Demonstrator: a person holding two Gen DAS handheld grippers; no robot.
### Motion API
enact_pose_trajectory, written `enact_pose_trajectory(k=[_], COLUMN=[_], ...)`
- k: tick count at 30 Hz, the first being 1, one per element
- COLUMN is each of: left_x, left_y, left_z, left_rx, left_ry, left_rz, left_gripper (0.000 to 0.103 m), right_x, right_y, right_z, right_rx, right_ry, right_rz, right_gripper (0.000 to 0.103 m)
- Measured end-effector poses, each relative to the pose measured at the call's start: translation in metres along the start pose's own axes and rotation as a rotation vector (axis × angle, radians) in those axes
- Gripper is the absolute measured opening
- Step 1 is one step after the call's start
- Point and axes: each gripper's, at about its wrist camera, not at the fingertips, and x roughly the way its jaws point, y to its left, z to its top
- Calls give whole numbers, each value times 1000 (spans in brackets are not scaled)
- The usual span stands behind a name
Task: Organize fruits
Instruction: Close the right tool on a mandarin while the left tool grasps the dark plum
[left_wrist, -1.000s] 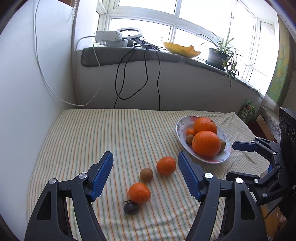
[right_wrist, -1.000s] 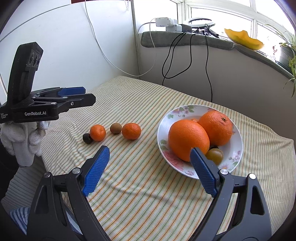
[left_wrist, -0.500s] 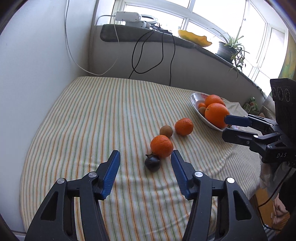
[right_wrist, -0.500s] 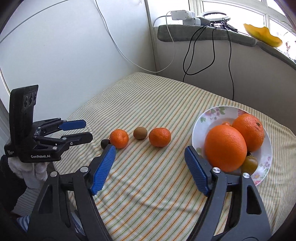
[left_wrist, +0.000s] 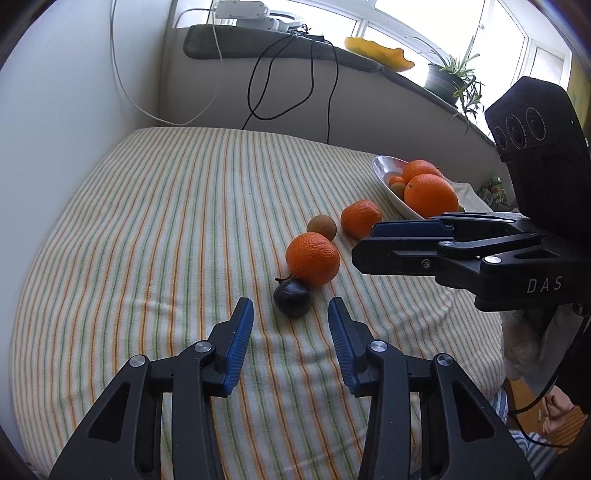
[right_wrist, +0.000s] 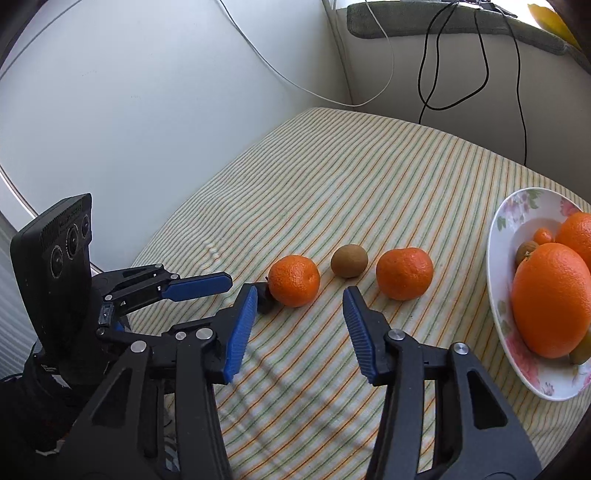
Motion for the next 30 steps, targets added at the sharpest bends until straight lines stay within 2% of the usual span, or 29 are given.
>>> enact_pose_trajectory(k=[12, 13, 14, 26, 30], left_x=[5, 7, 8, 19, 17], left_y=[0, 0, -1, -3, -1], left_z=[2, 2, 2, 2, 1], left_rx=[23, 25, 25, 40, 39], left_ry=[10, 12, 14, 22, 18], left_rz=[-4, -3, -4, 16, 14], left_gripper=[35, 35, 34, 23, 22], right_x=[36, 39, 41, 48, 46], right_y=[1, 1, 1, -1, -2], right_z=[10, 11, 11, 17, 16], right_rx=[31, 31, 32, 28, 34], right_ry=[55, 57, 60, 73, 69], right_rz=[7, 9, 9, 10, 17], right_gripper=[49, 49, 44, 39, 38])
